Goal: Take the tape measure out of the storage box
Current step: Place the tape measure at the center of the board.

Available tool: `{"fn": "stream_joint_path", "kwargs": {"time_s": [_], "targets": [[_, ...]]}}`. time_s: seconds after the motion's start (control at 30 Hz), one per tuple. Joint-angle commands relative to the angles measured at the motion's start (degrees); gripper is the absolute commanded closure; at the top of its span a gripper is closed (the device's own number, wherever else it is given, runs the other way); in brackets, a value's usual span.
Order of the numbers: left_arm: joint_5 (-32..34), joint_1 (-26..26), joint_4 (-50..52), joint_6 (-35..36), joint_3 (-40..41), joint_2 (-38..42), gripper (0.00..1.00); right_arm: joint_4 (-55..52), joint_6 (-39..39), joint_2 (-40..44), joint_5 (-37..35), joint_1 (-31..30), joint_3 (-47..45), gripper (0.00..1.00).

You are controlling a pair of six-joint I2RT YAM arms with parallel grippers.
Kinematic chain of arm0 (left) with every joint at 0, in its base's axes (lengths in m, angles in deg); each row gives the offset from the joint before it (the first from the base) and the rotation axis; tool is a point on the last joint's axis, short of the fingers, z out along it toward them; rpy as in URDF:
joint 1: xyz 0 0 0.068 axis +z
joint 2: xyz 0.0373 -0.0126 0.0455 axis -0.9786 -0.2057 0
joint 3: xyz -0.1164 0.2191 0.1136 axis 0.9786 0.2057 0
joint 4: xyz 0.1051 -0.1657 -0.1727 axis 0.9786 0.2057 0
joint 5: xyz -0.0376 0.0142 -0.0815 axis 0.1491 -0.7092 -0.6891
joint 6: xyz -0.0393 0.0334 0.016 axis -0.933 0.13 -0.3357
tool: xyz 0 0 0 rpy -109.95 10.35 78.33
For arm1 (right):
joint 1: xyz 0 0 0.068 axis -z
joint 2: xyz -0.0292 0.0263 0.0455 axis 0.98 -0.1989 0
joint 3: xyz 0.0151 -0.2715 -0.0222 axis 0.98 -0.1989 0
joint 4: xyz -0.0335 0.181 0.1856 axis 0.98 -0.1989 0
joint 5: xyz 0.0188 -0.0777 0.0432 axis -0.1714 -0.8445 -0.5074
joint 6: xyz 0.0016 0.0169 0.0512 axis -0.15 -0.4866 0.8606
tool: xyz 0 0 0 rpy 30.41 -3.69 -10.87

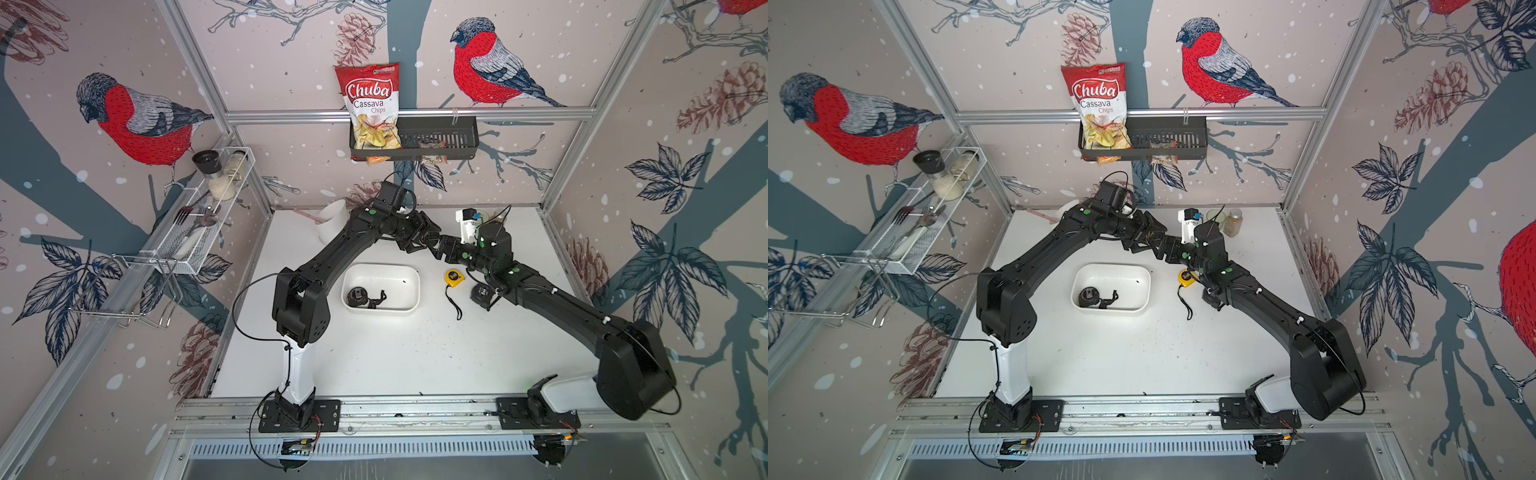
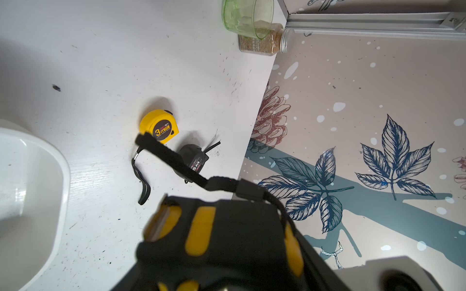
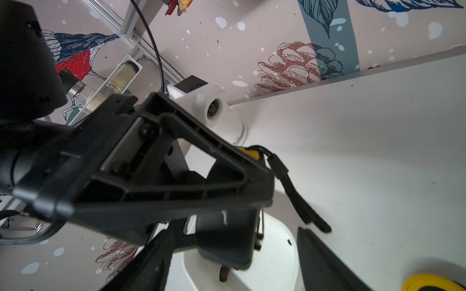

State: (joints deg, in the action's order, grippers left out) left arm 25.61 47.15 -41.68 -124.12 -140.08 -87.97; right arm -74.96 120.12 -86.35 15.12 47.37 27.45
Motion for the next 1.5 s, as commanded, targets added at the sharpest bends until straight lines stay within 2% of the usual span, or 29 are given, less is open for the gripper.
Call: {"fn": "stream_joint_path", "kwargs": {"time_s": [0.0, 0.1, 0.17, 0.27, 0.37, 0.4, 0.43, 0.47, 0.53, 0.63, 0.67, 0.87, 1.03, 1.2, 1.33, 1.47], "targets": [[-1.7, 0.0, -5.7, -2.1, 1.0, 1.1, 1.0, 1.7, -1.1, -1.1, -0.8, -0.3, 1.1, 0.21], [-2.2, -0.2, -6.0, -1.9, 0.9, 0.9, 1.0, 2.2, -1.0, -2.3, -0.8, -0.3, 1.9, 0.25], [-3.0, -0.2, -6.3, -1.6, 1.2, 0.8, 1.0, 2.3, -0.9, -2.9, -0.7, -0.3, 2.8, 0.36], [-3.3, -0.2, -7.3, -1.4, 1.5, 1.1, 1.0, 1.9, -0.6, -4.1, -1.1, -0.4, 4.1, 0.62], [-4.7, -0.2, -10.5, -1.7, 2.0, 1.2, 1.0, 1.1, -0.6, -5.0, -1.3, -0.5, 5.3, 0.93], [-5.4, -0.2, -12.8, -2.1, 3.0, 1.5, 0.87, 0.4, -0.6, -5.2, -1.7, -0.6, 5.7, 1.0], [-5.8, -0.2, -14.9, -2.8, 4.0, 2.0, 0.63, -0.2, -0.8, -5.3, -1.8, -0.6, 5.9, 1.0], [-5.7, -0.1, -15.8, -3.0, 4.6, 2.3, 0.53, -0.4, -1.0, -5.2, -1.8, -0.7, 6.0, 1.0], [-5.7, 0.1, -17.1, -2.8, 5.6, 2.8, 0.41, -0.6, -1.0, -4.3, -2.4, -0.8, 5.5, 1.0], [-5.0, 0.5, -17.2, -2.5, 6.8, 3.8, 0.11, -1.0, -0.7, -2.8, -3.6, -0.5, 4.7, 1.0], [-4.7, 0.6, -17.4, -2.5, 7.3, 4.1, 0.04, -1.0, -0.6, -2.3, -3.9, -0.3, 4.5, 1.0], [-3.2, 1.8, -17.7, -1.5, 9.6, 6.0, 0.03, -2.6, 0.1, -0.4, -4.4, 1.5, 3.1, 1.0], [-0.4, 4.5, -9.8, 5.9, 9.4, 6.9, 0.03, -7.7, 1.9, 0.6, -2.2, 5.2, 1.1, 1.0], [7.1, 8.2, -0.8, 14.7, 9.5, 8.4, 0.03, -12.8, 2.7, 3.2, 1.7, 8.2, -4.1, 1.0], [18.4, 8.8, 9.7, 22.8, 4.2, 7.0, 0.03, -18.5, -0.1, 2.1, 3.1, 8.2, -6.2, 1.0], [23.8, 8.8, 14.9, 26.9, 1.1, 5.2, 0.03, -17.8, 0.7, 2.6, 3.5, 8.5, -9.7, 1.0]]}}
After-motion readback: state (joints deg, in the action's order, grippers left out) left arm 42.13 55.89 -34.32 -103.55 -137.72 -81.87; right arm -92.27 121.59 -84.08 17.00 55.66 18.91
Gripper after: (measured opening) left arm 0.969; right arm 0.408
